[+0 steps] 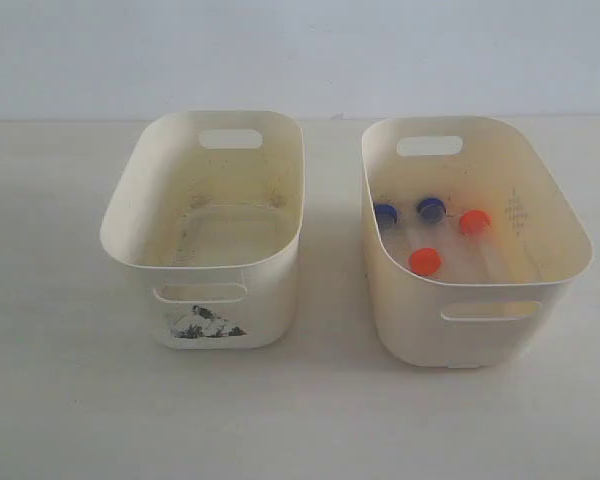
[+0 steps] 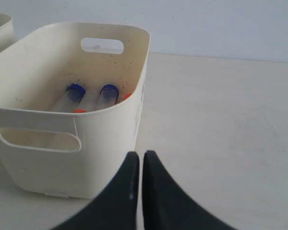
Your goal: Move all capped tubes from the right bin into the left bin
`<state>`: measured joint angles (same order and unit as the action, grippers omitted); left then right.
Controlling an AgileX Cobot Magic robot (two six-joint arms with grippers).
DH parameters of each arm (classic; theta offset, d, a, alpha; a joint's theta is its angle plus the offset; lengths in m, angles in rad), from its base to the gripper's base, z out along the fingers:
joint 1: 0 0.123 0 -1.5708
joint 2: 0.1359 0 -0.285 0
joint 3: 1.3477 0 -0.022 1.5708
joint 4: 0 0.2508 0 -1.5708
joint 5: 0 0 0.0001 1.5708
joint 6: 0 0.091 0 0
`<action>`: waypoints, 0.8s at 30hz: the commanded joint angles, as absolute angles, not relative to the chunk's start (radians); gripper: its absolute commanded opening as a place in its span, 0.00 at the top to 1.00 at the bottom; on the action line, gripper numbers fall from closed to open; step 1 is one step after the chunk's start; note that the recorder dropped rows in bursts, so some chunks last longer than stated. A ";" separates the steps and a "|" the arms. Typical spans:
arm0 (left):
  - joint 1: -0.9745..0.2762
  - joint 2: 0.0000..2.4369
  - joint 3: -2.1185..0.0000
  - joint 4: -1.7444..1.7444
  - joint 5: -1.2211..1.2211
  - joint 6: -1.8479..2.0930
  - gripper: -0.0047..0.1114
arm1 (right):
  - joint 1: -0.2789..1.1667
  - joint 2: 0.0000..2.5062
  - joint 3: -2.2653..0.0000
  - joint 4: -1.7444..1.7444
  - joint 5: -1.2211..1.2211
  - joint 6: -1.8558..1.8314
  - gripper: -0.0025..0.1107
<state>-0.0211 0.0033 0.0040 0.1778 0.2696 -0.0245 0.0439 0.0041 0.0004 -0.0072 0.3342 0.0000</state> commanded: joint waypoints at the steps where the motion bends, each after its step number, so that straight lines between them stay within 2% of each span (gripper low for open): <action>1: -0.020 0.000 0.000 0.177 0.260 -0.036 0.92 | 0.040 0.000 0.000 -0.010 0.326 0.000 0.96; 12: -0.020 0.000 0.000 0.177 0.260 -0.036 0.92 | 0.040 0.000 0.000 -0.039 0.297 -0.113 0.96; 20: -0.020 0.000 0.000 0.177 0.260 -0.036 0.92 | 0.040 0.000 0.000 -0.039 -0.091 -0.193 0.96; 24: -0.020 0.000 0.000 0.177 0.260 -0.036 0.92 | 0.040 0.000 0.000 -0.039 -0.196 -0.193 0.96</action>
<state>-0.0211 0.0033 0.0040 0.1778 0.2696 -0.0245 0.0439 0.0041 0.0004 -0.0336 -0.1167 -0.1825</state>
